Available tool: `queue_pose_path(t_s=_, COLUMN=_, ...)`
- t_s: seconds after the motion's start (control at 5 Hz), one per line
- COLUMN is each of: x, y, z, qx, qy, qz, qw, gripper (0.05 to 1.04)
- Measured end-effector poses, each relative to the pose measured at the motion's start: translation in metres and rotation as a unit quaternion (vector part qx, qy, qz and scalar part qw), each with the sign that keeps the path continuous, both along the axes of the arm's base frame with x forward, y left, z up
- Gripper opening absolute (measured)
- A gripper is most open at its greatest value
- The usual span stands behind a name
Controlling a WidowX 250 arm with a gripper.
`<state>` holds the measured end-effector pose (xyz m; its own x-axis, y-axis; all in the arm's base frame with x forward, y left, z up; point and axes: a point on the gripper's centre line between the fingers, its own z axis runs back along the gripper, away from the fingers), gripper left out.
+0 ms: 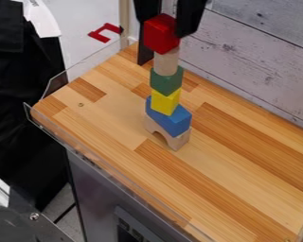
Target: Put the red cube on top of the tower
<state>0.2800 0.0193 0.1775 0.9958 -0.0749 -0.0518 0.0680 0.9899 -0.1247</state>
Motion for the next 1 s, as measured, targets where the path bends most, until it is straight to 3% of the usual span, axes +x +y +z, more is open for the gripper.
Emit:
queue_pose_path(t_s=0.4, x=0.001, y=0.068, z=0.036, qx=-0.057, qy=-0.021, qz=0.114, qw=0.9916, gripper=0.999)
queue_pose_path(t_s=0.6, x=-0.010, y=0.102, z=0.037, qx=-0.056, qy=-0.020, qz=0.135, qw=0.9890, gripper=0.999)
queue_pose_path(t_s=0.8, x=-0.019, y=0.121, z=0.020, qx=-0.011, qy=-0.006, qz=0.118, qw=0.9929, gripper=0.999)
queue_pose_path(t_s=1.0, x=-0.037, y=0.118, z=0.002, qx=0.041, qy=0.011, qz=0.073, qw=0.9965, gripper=0.999)
